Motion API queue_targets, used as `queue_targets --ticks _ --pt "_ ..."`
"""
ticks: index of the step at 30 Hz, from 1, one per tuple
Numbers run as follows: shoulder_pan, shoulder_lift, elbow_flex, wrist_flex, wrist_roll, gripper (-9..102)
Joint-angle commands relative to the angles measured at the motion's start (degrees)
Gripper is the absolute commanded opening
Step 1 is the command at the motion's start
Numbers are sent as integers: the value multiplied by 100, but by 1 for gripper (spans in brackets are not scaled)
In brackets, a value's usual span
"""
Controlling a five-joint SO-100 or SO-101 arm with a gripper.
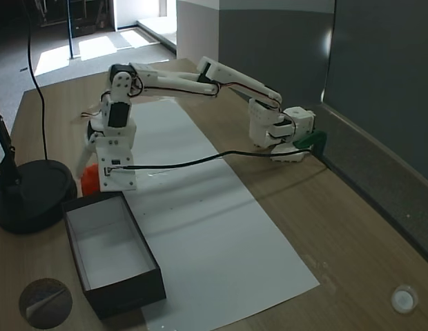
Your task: Grab a orange square and put it in the box.
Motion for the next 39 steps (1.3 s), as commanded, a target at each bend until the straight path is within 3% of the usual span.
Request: queue_targets --ticks 1,5,22,36,39 --pt "35 123 -132 35 -18 7" --pt "35 193 -132 35 -18 2" --pt "-62 2162 -2048 -141 -352 2" --pt "-1969 2303 -2021 -905 -413 0" --pt "-2320 2162 -2021 -888 -984 0"
